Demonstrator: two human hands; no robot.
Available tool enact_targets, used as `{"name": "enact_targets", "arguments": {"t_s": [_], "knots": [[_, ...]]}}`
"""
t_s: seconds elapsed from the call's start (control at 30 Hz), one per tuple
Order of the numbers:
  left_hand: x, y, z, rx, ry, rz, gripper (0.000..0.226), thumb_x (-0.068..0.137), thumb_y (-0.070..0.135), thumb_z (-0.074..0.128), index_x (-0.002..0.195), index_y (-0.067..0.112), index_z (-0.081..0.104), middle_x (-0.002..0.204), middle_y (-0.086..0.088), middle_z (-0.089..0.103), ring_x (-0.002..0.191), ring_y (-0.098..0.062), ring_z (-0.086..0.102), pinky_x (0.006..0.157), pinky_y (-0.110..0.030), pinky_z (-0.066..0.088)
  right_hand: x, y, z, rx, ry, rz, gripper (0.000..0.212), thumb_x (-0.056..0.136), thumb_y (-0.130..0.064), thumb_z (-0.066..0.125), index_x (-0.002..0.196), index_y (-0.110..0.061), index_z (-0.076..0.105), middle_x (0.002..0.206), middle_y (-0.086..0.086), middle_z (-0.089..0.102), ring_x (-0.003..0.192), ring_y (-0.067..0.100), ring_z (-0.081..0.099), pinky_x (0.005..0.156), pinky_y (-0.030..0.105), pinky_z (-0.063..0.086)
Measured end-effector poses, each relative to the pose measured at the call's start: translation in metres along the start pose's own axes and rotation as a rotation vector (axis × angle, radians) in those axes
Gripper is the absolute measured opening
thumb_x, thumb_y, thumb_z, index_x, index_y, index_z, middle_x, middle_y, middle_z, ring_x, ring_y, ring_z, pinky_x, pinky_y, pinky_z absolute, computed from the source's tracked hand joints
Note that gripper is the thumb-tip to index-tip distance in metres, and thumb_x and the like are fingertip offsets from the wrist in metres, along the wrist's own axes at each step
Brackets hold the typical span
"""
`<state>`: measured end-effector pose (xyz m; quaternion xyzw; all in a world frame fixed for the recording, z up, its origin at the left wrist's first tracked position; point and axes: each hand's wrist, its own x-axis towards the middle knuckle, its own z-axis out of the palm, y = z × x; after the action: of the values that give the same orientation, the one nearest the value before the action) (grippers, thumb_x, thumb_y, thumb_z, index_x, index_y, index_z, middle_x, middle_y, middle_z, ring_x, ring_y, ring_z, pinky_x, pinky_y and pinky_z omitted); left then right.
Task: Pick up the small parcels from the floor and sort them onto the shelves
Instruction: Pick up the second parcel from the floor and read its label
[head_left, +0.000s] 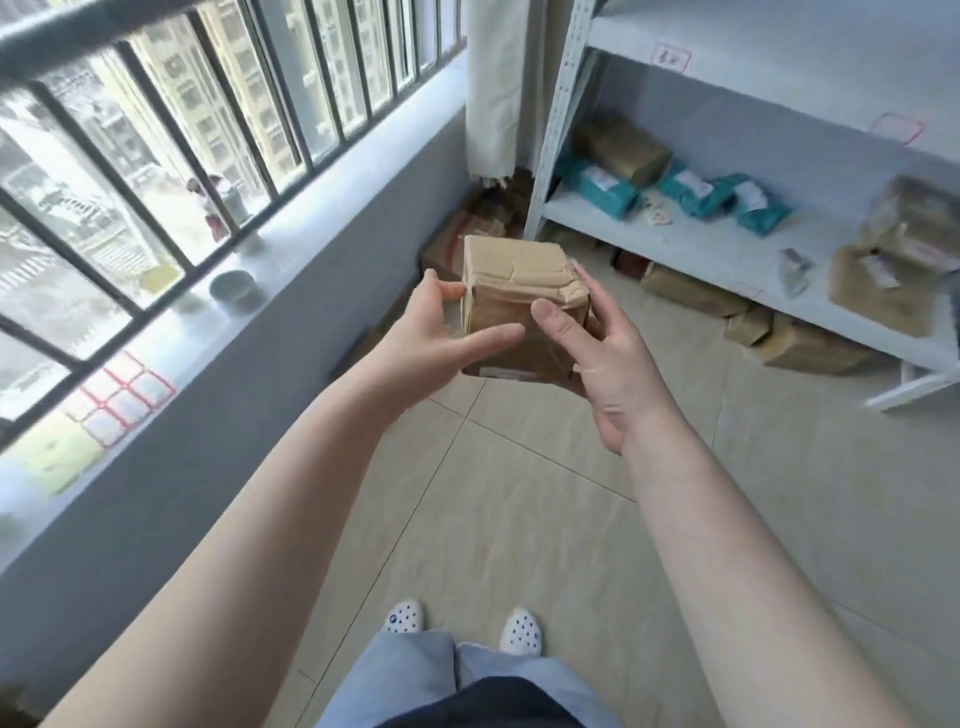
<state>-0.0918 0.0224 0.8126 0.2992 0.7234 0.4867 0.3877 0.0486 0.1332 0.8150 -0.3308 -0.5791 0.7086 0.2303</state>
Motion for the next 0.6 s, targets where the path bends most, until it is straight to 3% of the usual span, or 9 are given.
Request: {"name": "enact_targets", "arguments": {"t_s": [0.07,0.13,0.23,0.43,0.5,0.6], "knots": [[-0.004,0.001,-0.008,0.025,0.03,0.029,0.097,0.063,0.06,0.081,0.138,0.016,0.039,0.123,0.032,0.035,0.106,0.016,0.048,0.092,-0.014,0.044,-0.006,-0.009,0.007,-0.03,0.008,-0.019,0.063,0.078,-0.034,0.075,0.137,-0.035,0.051,0.126,-0.007,0.067,0.114,0.013,0.065,0.092,0.04,0.055],[-0.006,0.002,-0.014,-0.001,0.036,0.015,0.109,0.05,0.074,0.08,0.134,0.018,0.037,0.141,0.017,0.043,0.12,-0.001,0.056,0.103,-0.032,0.048,-0.012,-0.017,0.015,-0.07,0.001,-0.025,0.058,0.08,-0.035,0.074,0.134,-0.035,0.053,0.122,-0.007,0.069,0.107,0.012,0.068,0.077,0.029,0.059],[-0.01,0.005,-0.021,-0.075,0.019,0.002,0.114,0.045,0.078,0.079,0.131,0.018,0.034,0.137,0.0,0.052,0.122,-0.014,0.061,0.103,-0.043,0.049,-0.018,-0.027,0.025,-0.136,0.003,-0.018,0.053,0.081,-0.036,0.072,0.131,-0.034,0.055,0.113,-0.01,0.072,0.094,0.008,0.071,0.063,0.021,0.056],[-0.017,0.019,-0.031,-0.171,0.074,-0.007,0.097,0.05,0.064,0.077,0.127,0.023,0.034,0.12,-0.005,0.066,0.102,-0.013,0.069,0.088,-0.031,0.054,-0.022,-0.039,0.043,-0.26,-0.01,0.021,0.038,0.081,-0.053,0.065,0.116,-0.038,0.06,0.11,-0.013,0.07,0.101,0.01,0.067,0.084,0.039,0.055],[-0.018,0.024,-0.039,-0.17,0.09,-0.037,0.098,0.045,0.067,0.075,0.125,0.026,0.036,0.118,-0.002,0.066,0.101,-0.013,0.069,0.09,-0.033,0.054,-0.019,-0.042,0.045,-0.314,-0.029,0.021,0.048,0.079,-0.057,0.064,0.123,-0.041,0.055,0.116,-0.015,0.067,0.107,0.008,0.063,0.087,0.039,0.053],[-0.018,0.028,-0.05,-0.175,0.093,-0.078,0.083,0.044,0.071,0.07,0.111,0.029,0.045,0.118,0.003,0.065,0.107,-0.013,0.067,0.097,-0.038,0.052,-0.014,-0.045,0.046,-0.39,-0.027,-0.016,0.084,0.067,-0.066,0.069,0.141,-0.046,0.037,0.137,-0.01,0.056,0.126,0.009,0.052,0.101,0.038,0.045]]}}
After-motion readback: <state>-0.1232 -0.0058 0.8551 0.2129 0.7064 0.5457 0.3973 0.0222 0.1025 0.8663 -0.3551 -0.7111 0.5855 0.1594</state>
